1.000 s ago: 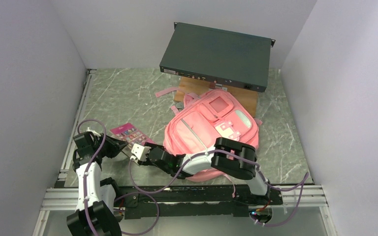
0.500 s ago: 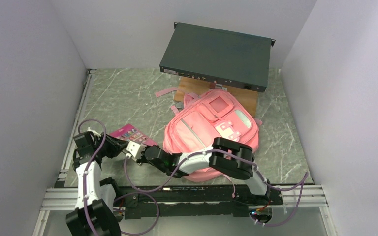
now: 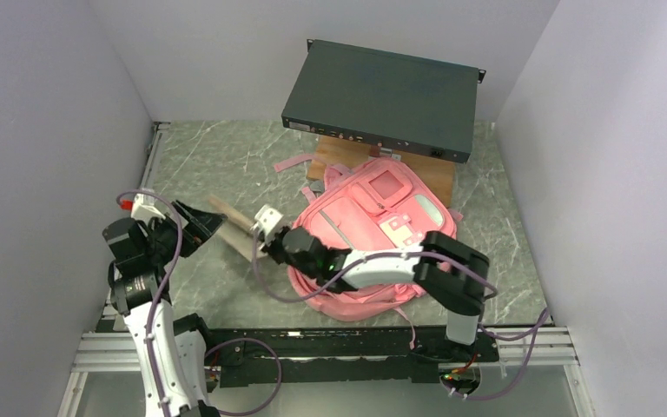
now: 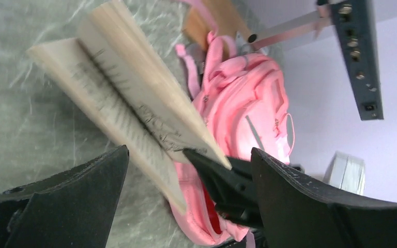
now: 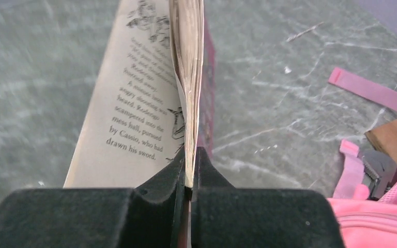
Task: Pack the student bag
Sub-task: Pick up the book from the center of the board.
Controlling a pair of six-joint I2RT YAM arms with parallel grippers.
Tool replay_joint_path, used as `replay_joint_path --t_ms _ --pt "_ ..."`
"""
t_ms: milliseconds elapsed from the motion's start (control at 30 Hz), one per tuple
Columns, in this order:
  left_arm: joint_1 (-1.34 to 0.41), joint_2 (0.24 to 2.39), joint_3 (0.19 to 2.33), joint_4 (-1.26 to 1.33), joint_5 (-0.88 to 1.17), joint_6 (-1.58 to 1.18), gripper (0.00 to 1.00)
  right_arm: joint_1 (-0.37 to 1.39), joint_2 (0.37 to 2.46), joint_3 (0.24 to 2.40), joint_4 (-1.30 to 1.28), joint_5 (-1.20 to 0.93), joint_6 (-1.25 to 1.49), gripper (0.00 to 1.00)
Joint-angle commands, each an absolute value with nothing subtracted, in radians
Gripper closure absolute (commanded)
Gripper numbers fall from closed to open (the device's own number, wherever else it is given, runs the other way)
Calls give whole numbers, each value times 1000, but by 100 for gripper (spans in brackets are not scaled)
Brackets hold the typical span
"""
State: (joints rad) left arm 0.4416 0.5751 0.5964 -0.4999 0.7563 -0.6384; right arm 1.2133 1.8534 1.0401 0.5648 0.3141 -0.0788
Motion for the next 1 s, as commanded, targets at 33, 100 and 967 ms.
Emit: replay_joint_path --t_ms 33,100,967 --pt "440 512 771 -634 767 -568 7 1130 1684 1014 614 143 115 100" --pt "435 498 796 -658 757 -567 7 1119 1640 1014 593 132 129 100" --pt "9 680 579 -223 684 -1189 11 1191 1481 956 455 262 -73 100"
